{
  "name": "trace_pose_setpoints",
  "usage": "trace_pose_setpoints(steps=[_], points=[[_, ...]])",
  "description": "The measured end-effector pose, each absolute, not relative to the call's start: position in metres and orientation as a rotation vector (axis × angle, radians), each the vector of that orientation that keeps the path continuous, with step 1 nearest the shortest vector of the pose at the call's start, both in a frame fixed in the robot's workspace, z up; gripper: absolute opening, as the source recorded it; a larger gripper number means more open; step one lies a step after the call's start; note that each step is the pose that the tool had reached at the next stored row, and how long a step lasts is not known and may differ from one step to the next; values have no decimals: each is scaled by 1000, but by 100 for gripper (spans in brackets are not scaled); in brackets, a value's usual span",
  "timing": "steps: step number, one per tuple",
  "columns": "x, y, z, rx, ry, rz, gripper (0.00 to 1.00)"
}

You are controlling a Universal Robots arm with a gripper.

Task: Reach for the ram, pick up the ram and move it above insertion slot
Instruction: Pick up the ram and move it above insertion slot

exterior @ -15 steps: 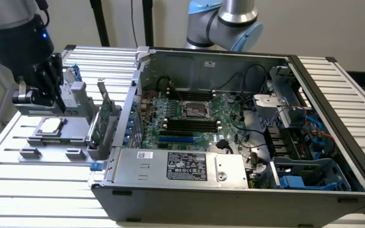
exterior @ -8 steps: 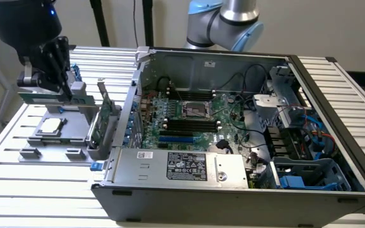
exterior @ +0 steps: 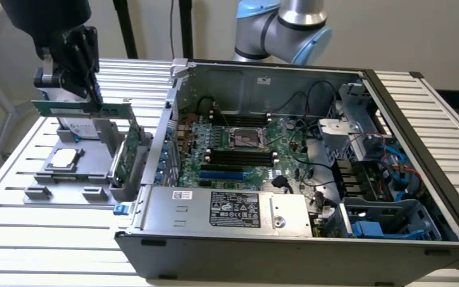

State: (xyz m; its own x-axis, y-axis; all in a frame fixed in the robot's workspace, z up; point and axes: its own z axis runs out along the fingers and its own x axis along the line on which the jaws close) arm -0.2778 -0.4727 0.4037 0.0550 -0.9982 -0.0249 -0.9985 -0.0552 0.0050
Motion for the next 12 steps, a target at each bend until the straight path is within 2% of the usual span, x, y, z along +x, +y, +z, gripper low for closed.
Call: trace_pose_setpoints(steps=[12], points=[[-237, -465, 406, -2267, 2146, 43, 13]])
